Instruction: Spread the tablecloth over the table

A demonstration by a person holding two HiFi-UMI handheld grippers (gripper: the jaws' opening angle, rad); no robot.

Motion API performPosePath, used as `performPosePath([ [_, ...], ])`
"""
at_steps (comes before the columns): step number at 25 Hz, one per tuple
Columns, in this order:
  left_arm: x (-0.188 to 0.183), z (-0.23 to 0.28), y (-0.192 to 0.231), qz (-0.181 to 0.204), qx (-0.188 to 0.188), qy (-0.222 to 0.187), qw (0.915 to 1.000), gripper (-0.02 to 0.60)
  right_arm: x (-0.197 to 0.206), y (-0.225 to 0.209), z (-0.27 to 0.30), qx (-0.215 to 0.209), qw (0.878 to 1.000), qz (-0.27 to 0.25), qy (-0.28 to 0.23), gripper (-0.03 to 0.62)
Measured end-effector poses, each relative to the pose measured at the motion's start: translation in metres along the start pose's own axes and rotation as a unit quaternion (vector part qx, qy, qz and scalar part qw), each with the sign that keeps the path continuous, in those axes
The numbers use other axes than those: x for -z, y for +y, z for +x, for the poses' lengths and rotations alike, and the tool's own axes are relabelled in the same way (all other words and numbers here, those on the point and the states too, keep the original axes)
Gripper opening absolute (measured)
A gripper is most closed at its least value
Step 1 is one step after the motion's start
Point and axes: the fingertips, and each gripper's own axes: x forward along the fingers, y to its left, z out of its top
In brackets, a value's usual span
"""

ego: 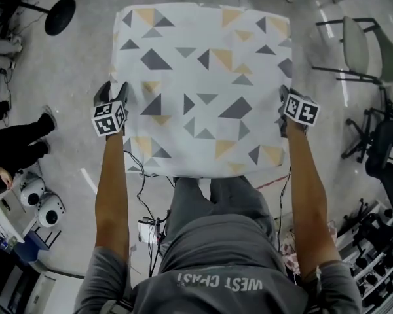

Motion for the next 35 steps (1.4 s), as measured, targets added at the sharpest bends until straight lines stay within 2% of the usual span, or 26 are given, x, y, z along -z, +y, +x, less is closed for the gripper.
performPosePath([
  [3,0.010,0.002,-0.049,0.027,0.056,-0.006,0.9981,0.258,0.015,-0.008,0.006,0.002,1.000,0.022,0.006,0.029],
  [6,0.030,0.003,-0.078,0.013,0.093,0.004,0.9955,0.255,0.025,-0.012,0.010,-0.004,0.999,0.041,0.014,0.029],
  [11,0.067,0.006,-0.086,0.008,0.108,0.048,0.9929,0.255,0.010,-0.012,0.028,-0.005,0.999,0.027,0.022,0.018],
  [13,0.076,0.008,-0.084,0.012,0.103,0.055,0.9931,0.251,0.003,-0.013,0.037,-0.021,0.999,0.035,0.016,0.018],
  [14,0.078,0.009,-0.081,0.016,0.097,0.053,0.9938,0.219,0.000,-0.012,0.040,-0.038,0.998,0.045,0.013,0.019],
  [15,0.078,0.009,-0.078,0.018,0.091,0.050,0.9945,0.198,-0.002,-0.009,0.042,-0.061,0.997,0.054,0.011,0.034],
  [17,0.078,0.009,-0.073,0.011,0.084,0.043,0.9955,0.148,0.000,-0.002,0.038,-0.113,0.991,0.065,0.017,0.182],
  [18,0.077,0.010,-0.070,0.004,0.084,0.040,0.9957,0.120,0.006,-0.001,0.032,-0.132,0.989,0.063,0.023,0.218],
  [20,0.078,0.010,-0.067,-0.004,0.082,0.033,0.9961,0.098,0.034,-0.007,0.016,-0.156,0.985,0.057,0.042,0.251],
  [22,0.079,0.010,-0.066,0.000,0.078,0.026,0.9966,0.097,0.080,-0.016,-0.007,-0.186,0.977,0.077,0.076,0.256],
  [26,0.077,0.010,-0.067,0.013,0.069,0.019,0.9974,0.097,0.190,-0.010,-0.067,-0.268,0.936,0.158,0.162,0.256],
  [28,0.077,0.009,-0.068,0.015,0.067,0.018,0.9975,0.097,0.229,0.003,-0.094,-0.303,0.919,0.170,0.187,0.250],
  [29,0.077,0.009,-0.068,0.016,0.067,0.018,0.9975,0.097,0.243,0.008,-0.105,-0.314,0.914,0.172,0.192,0.252],
  [31,0.077,0.009,-0.067,0.016,0.065,0.018,0.9976,0.097,0.260,0.013,-0.120,-0.315,0.914,0.171,0.190,0.269],
  [35,0.077,0.009,-0.068,0.016,0.065,0.017,0.9976,0.097,0.274,0.009,-0.147,-0.306,0.922,0.141,0.190,0.236],
])
